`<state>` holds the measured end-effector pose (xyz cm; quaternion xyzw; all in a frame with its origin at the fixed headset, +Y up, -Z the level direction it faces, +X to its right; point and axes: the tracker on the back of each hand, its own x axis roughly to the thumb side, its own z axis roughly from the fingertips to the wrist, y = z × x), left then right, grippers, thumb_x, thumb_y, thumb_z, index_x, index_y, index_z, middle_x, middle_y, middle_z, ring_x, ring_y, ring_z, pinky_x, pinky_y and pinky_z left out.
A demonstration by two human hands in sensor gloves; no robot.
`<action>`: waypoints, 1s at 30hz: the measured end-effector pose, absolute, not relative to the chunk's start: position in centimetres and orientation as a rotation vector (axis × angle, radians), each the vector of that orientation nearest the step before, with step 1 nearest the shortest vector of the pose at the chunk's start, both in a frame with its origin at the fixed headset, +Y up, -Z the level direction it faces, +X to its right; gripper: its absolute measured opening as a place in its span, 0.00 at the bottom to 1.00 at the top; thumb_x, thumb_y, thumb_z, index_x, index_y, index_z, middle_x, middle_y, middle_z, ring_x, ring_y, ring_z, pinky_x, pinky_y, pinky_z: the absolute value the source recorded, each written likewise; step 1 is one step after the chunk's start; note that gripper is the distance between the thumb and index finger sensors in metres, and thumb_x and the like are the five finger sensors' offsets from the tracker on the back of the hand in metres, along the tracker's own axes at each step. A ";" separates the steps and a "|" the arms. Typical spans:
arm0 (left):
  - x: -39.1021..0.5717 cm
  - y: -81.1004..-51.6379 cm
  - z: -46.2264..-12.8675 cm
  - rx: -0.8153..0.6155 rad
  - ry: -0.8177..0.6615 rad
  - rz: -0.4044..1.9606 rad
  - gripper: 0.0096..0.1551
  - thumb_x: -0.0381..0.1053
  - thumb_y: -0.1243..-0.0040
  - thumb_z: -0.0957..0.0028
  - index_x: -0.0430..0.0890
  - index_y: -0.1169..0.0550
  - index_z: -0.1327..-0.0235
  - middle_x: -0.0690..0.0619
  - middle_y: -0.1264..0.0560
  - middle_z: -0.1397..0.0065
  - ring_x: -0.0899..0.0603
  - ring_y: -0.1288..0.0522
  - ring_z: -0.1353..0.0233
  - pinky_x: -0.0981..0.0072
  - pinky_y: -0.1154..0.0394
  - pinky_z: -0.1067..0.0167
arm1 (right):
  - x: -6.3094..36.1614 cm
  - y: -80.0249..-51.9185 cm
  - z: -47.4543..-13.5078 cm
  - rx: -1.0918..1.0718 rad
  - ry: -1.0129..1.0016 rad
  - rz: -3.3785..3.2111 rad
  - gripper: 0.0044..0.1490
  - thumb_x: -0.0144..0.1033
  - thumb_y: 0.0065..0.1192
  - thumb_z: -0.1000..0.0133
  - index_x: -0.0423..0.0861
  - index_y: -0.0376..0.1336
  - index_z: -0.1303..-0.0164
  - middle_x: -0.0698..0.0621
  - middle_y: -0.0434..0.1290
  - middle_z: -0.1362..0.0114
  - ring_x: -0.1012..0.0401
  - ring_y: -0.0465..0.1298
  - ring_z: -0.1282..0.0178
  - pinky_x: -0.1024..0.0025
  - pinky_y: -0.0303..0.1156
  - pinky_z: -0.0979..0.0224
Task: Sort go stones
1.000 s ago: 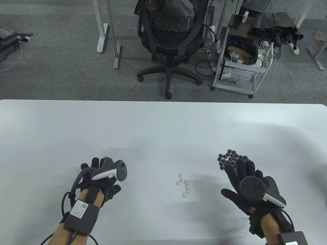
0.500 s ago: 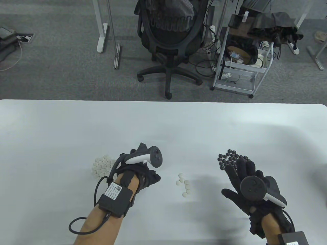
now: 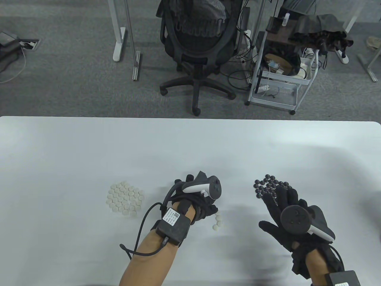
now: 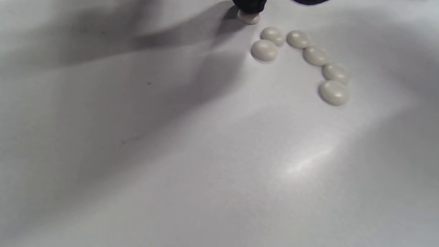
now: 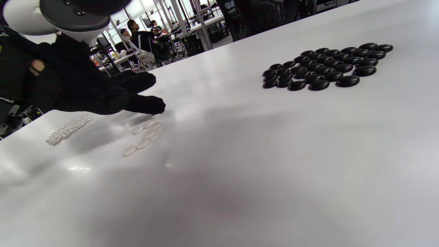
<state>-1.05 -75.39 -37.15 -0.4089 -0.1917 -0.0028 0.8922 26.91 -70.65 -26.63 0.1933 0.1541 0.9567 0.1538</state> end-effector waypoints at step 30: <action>-17.1 -72.6 -38.5 -0.857 0.033 -0.044 0.41 0.61 0.68 0.42 0.52 0.37 0.13 0.32 0.78 0.19 0.21 0.82 0.28 0.14 0.77 0.41 | 26.9 -70.7 -26.6 0.553 0.463 2.739 0.55 0.59 0.42 0.40 0.41 0.29 0.15 0.27 0.20 0.21 0.30 0.20 0.29 0.21 0.25 0.36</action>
